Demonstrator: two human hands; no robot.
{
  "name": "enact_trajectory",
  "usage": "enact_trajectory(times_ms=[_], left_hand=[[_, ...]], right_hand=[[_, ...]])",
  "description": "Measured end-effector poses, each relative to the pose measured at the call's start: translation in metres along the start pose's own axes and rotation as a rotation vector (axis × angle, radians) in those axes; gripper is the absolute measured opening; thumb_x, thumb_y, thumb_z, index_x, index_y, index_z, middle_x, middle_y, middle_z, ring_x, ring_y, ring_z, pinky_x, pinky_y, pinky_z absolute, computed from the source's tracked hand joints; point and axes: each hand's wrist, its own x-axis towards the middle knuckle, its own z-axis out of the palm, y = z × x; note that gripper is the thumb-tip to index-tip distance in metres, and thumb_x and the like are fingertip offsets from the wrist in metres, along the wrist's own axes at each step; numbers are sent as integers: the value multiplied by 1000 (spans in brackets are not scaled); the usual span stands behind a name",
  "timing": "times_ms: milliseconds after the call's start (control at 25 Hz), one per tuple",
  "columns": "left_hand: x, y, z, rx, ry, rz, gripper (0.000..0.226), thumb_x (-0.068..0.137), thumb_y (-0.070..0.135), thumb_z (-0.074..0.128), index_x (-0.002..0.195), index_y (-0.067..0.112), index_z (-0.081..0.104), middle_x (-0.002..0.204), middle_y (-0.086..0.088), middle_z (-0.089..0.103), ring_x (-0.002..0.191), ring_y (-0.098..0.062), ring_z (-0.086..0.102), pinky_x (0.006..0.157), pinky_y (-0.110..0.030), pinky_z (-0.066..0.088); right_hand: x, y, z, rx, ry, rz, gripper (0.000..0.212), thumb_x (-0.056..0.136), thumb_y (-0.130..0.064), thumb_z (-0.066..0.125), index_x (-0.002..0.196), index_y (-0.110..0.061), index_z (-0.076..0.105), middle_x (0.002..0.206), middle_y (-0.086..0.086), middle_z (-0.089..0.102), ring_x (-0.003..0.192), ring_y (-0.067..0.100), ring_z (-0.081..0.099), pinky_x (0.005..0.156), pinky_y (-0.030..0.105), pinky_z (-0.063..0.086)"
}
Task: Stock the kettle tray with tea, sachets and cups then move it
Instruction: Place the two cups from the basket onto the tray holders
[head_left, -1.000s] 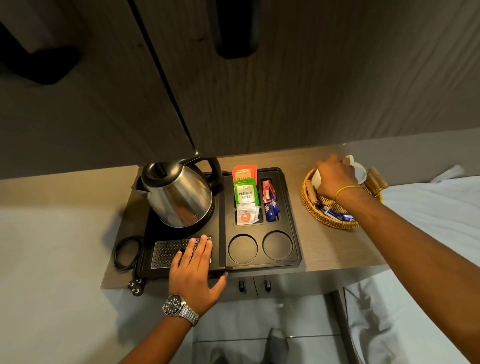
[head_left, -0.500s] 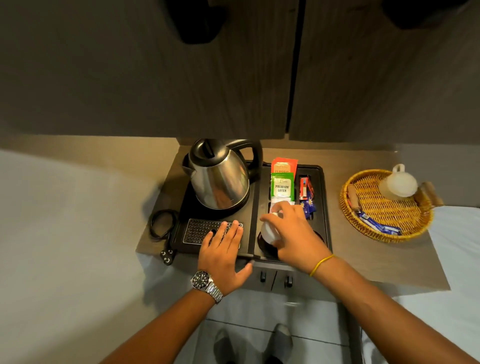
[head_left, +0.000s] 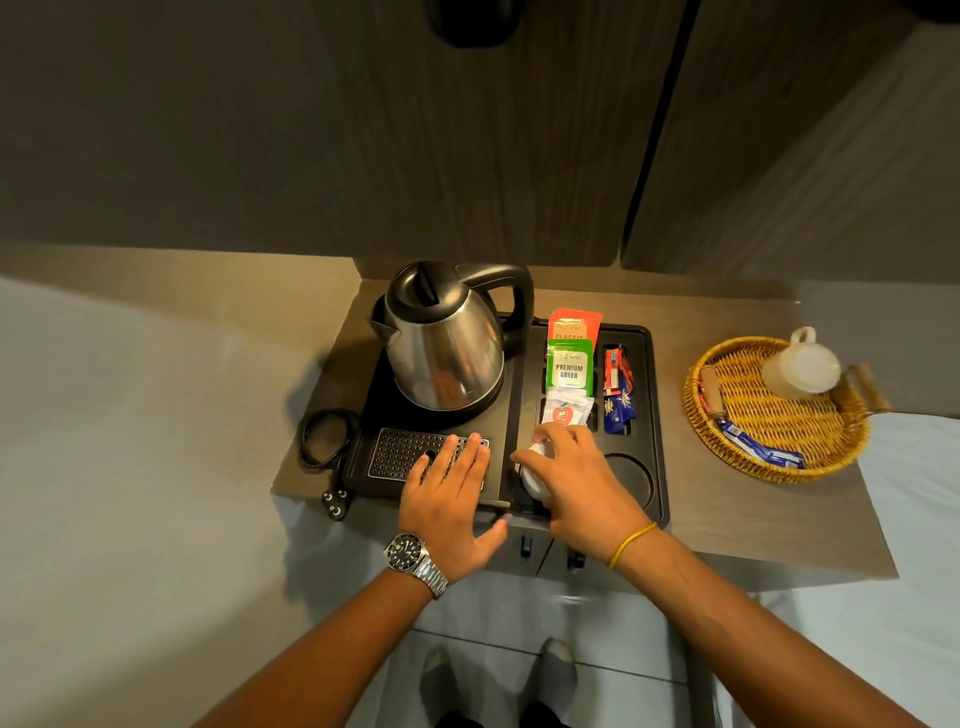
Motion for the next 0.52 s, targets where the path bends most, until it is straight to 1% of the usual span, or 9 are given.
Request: enact_trajectory(times_ms=[80, 160, 240, 280, 320, 400, 440, 480, 520], left_hand=[[1, 0, -2, -4, -12, -4, 94, 78, 68, 62, 156, 20, 45, 164, -2, 45, 152, -26, 42, 114, -55, 42], [1, 0, -3, -6, -15, -8, 93, 77, 68, 62, 155, 19, 46, 163, -3, 46, 150, -27, 43, 113, -55, 43], [0, -1, 1, 4, 28, 14, 93, 77, 67, 63, 155, 18, 47, 162, -4, 47, 149, -28, 45, 112, -55, 43], [-1, -3, 4, 13, 63, 22, 93, 77, 67, 64, 154, 18, 48, 162, -4, 47, 149, -28, 45, 112, -55, 44], [-2, -6, 7, 20, 92, 31, 93, 77, 67, 64, 154, 18, 48, 162, -4, 47, 149, -28, 46, 112, -55, 43], [0, -8, 14, 24, 127, 62, 93, 77, 66, 64, 154, 16, 48, 163, -5, 45, 148, -30, 47, 111, -55, 43], [0, -10, 16, 37, 136, 74, 94, 77, 66, 64, 155, 16, 47, 163, -6, 45, 147, -31, 48, 110, -56, 42], [2, -10, 18, 47, 140, 86, 95, 77, 66, 64, 155, 15, 47, 163, -7, 45, 147, -31, 48, 110, -56, 42], [2, -10, 19, 49, 147, 91, 95, 76, 66, 64, 154, 14, 48, 162, -8, 45, 146, -32, 49, 109, -57, 43]], right_hand=[[-3, 2, 4, 55, 3, -2, 80, 73, -16, 83, 143, -31, 48, 151, 7, 31, 136, 33, 30, 109, 45, 46], [-8, 6, 10, 117, -20, -6, 86, 78, -14, 80, 150, -34, 39, 159, 5, 23, 144, 33, 25, 113, 45, 42], [-14, 15, 8, 219, -30, -10, 87, 85, -23, 75, 156, -38, 28, 165, 0, 15, 150, 29, 21, 117, 43, 35], [-15, 23, 0, 281, -1, -19, 83, 87, -30, 72, 156, -39, 26, 166, -3, 15, 151, 25, 22, 119, 41, 32], [-15, 35, -10, 317, 67, -22, 77, 89, -35, 68, 155, -37, 30, 165, -4, 20, 151, 22, 25, 120, 37, 30], [-17, 80, -41, 293, 283, 36, 62, 90, -34, 65, 148, -26, 46, 157, -1, 37, 145, 18, 37, 120, 33, 33], [-17, 107, -57, 257, 387, 109, 55, 89, -32, 65, 142, -21, 52, 151, 1, 44, 139, 18, 44, 117, 32, 37], [-19, 137, -74, 204, 465, 221, 50, 89, -29, 65, 137, -19, 56, 145, 3, 49, 134, 19, 48, 114, 33, 39], [-21, 168, -90, 149, 498, 360, 48, 88, -26, 65, 135, -18, 58, 141, 4, 52, 130, 22, 50, 112, 37, 42]])
